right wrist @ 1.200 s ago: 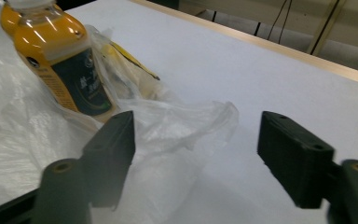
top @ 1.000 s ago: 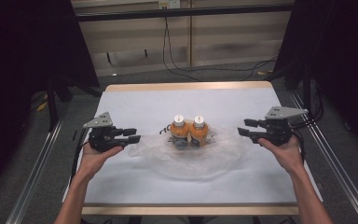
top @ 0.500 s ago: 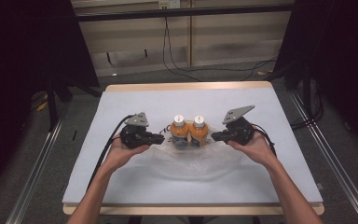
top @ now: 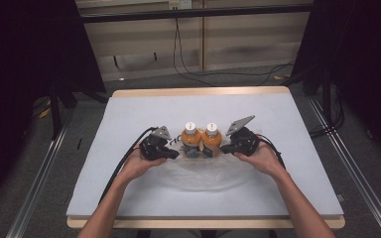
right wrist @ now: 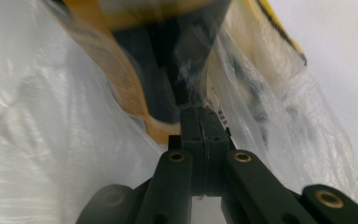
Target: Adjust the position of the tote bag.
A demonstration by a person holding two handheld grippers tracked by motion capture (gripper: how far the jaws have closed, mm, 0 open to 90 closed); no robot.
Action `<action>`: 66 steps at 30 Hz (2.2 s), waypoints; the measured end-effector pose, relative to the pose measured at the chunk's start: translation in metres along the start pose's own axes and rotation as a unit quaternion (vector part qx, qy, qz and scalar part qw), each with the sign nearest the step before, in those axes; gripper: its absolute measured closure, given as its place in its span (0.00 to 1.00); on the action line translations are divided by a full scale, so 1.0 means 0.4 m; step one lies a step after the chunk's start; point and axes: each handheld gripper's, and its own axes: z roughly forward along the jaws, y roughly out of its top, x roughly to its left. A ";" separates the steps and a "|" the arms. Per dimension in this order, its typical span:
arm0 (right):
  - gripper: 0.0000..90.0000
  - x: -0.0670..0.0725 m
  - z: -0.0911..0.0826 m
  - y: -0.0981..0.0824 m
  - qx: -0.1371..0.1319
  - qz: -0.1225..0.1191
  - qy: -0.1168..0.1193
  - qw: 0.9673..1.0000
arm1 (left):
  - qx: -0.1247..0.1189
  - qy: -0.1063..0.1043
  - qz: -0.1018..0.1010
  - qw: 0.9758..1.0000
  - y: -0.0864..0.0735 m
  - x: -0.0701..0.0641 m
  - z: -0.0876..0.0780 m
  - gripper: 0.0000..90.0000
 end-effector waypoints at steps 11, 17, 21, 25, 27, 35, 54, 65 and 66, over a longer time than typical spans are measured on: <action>1.00 -0.004 0.040 -0.033 0.060 -0.005 -0.013 0.998 | 0.048 0.013 0.016 0.999 -0.014 -0.003 0.027 0.94; 1.00 0.004 0.025 -0.033 0.103 -0.035 -0.043 0.993 | 0.066 0.035 0.032 0.997 -0.014 -0.004 0.019 0.94; 1.00 -0.010 0.009 -0.047 0.127 -0.055 -0.069 0.988 | 0.085 0.065 0.048 0.993 -0.018 -0.001 0.009 0.95; 1.00 -0.024 -0.008 -0.065 0.136 -0.065 -0.078 0.985 | 0.094 0.071 0.049 0.992 -0.030 0.011 -0.005 0.97; 1.00 -0.031 -0.016 -0.073 0.146 -0.066 -0.089 0.983 | 0.094 0.068 0.053 0.992 -0.034 0.013 -0.008 0.99; 1.00 -0.060 -0.037 -0.097 0.153 -0.065 -0.098 0.981 | 0.101 0.067 0.055 0.991 -0.049 0.024 -0.025 1.00; 1.00 -0.077 -0.058 -0.118 0.152 -0.054 -0.087 0.983 | 0.127 0.099 0.034 0.986 -0.103 0.056 -0.077 1.00; 1.00 -0.094 -0.077 -0.140 0.150 -0.030 -0.083 0.985 | 0.125 0.088 0.031 0.988 -0.120 0.056 -0.092 1.00; 1.00 -0.096 -0.078 -0.141 0.149 -0.037 -0.082 0.985 | 0.127 0.090 0.034 0.987 -0.120 0.058 -0.094 1.00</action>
